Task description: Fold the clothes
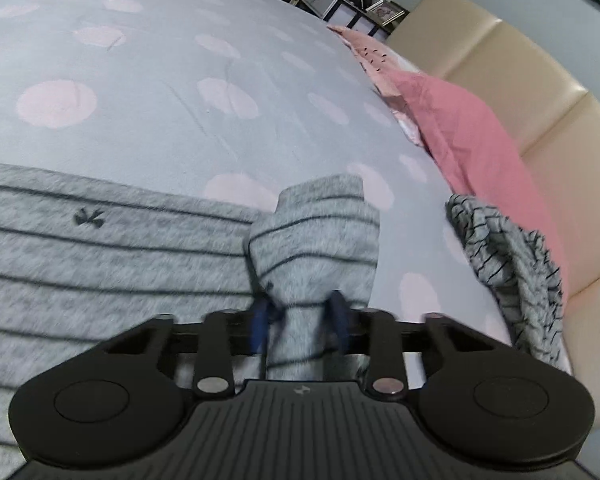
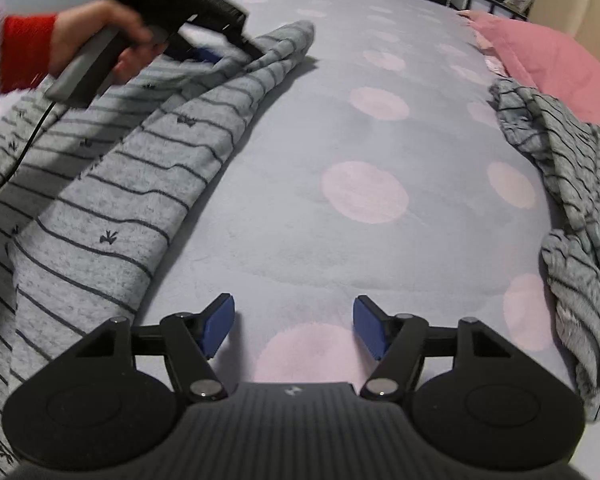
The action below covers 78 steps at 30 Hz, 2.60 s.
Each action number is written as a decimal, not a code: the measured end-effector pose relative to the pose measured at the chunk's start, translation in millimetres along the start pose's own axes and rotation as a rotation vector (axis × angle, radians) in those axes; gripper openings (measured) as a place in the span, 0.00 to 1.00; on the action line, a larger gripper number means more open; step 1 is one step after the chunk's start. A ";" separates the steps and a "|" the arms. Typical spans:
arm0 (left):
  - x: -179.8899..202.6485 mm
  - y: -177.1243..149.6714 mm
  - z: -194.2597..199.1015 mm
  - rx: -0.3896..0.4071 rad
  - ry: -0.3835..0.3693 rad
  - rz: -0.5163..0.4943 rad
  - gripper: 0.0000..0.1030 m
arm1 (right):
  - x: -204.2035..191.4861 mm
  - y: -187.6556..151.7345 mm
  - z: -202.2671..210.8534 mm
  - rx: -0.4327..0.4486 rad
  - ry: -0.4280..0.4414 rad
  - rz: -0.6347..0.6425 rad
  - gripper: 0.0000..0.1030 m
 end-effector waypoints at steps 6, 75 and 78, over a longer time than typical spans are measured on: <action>1.6 15.7 13.0 0.065 -0.008 -0.049 0.08 | -7.3 -1.9 -8.0 -0.019 0.010 0.019 0.67; -23.6 -193.5 292.8 0.015 0.302 0.188 0.25 | -131.8 -56.4 59.7 -0.083 0.455 0.278 0.28; -29.4 -185.9 322.0 0.035 0.350 0.182 0.34 | -130.4 -60.3 64.7 -0.094 0.464 0.281 0.30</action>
Point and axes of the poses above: each gripper's, at about its wrist camera, not at the fingertips, and z roughly against the way its jaws point, x to its right, y to its top, the point moved 10 cm from there along -z, roughly the way its jaws point, and after that the axes turned 11 degrees about x, right-handed, at the moved point
